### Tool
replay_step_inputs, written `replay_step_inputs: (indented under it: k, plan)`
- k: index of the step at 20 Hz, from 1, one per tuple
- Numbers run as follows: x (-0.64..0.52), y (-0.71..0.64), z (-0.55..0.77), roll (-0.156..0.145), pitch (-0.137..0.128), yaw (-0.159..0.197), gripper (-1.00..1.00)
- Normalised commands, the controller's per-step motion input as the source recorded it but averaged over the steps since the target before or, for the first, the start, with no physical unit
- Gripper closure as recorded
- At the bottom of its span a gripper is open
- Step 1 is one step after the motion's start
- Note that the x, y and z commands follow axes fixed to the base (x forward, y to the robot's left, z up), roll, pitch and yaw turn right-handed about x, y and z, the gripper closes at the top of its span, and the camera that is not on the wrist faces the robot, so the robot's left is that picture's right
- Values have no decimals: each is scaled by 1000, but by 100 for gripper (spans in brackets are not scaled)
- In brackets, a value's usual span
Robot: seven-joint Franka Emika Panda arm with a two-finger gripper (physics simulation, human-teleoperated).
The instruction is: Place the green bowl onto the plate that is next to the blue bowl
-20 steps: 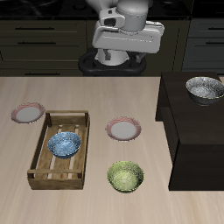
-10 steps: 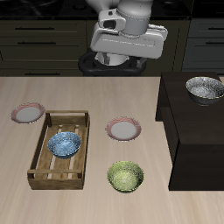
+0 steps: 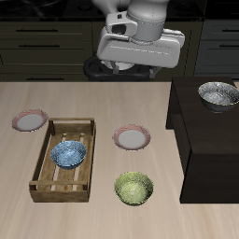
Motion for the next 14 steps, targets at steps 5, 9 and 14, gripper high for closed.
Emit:
replay_step_inputs:
  k: [5,9,14]
  plan:
    - [306,54,-11,16,9,5,-100]
    - [469,134,2,42,-18,30,-100]
    - [329,-53,45,30,23,-47,-100]
